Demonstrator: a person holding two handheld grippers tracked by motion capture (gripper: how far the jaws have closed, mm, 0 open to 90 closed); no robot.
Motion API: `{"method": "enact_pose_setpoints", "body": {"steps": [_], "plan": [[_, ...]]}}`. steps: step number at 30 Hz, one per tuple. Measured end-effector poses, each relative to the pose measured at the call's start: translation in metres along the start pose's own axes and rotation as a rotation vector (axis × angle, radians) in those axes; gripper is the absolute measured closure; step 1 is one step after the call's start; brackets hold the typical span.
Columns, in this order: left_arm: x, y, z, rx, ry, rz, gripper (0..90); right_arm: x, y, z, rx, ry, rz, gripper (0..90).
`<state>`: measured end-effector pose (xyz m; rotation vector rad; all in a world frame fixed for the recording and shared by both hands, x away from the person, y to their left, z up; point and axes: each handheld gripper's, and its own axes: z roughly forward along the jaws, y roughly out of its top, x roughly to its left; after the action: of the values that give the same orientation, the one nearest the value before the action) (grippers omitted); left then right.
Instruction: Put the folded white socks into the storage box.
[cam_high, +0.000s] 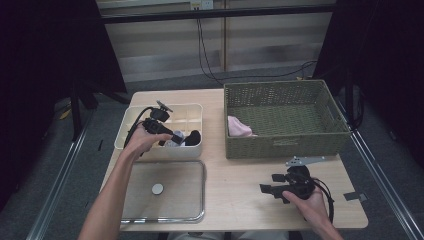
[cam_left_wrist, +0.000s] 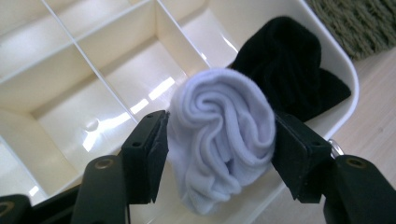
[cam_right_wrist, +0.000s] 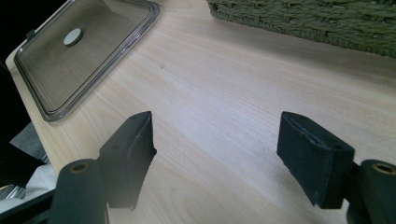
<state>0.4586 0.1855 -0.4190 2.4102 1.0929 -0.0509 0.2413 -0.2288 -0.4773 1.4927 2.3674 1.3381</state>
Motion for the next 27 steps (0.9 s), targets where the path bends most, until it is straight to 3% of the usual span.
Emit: {"method": "enact_pose_setpoints", "body": {"steps": [2,3,4,5,8,12,22,27], "plan": [[0.000,0.003,-0.001,-0.006,0.002,0.003,39.5,0.000,0.000,0.000,0.003,-0.002,0.003,27.2],[-0.001,0.003,0.000,-0.010,-0.004,0.007,48.7,0.000,0.000,0.001,0.007,0.000,-0.001,27.1],[-0.001,0.003,0.000,-0.021,0.000,0.022,48.7,0.000,0.000,0.001,0.007,0.000,-0.001,27.1],[-0.001,0.003,0.001,-0.021,-0.004,0.027,58.9,0.001,0.000,0.001,0.010,0.001,-0.003,27.1],[0.001,0.003,0.000,-0.008,-0.012,0.016,68.1,0.001,-0.001,0.001,0.010,0.001,-0.002,27.1],[0.000,0.000,0.001,0.016,-0.006,0.030,70.7,0.001,-0.001,0.000,0.011,0.000,-0.002,27.0],[0.001,-0.002,0.018,0.058,-0.027,0.020,75.4,0.002,-0.001,-0.001,0.010,0.000,0.001,26.8],[0.002,-0.003,0.023,0.059,-0.024,0.022,75.7,0.002,-0.001,-0.001,0.008,0.002,-0.005,26.5]]}}
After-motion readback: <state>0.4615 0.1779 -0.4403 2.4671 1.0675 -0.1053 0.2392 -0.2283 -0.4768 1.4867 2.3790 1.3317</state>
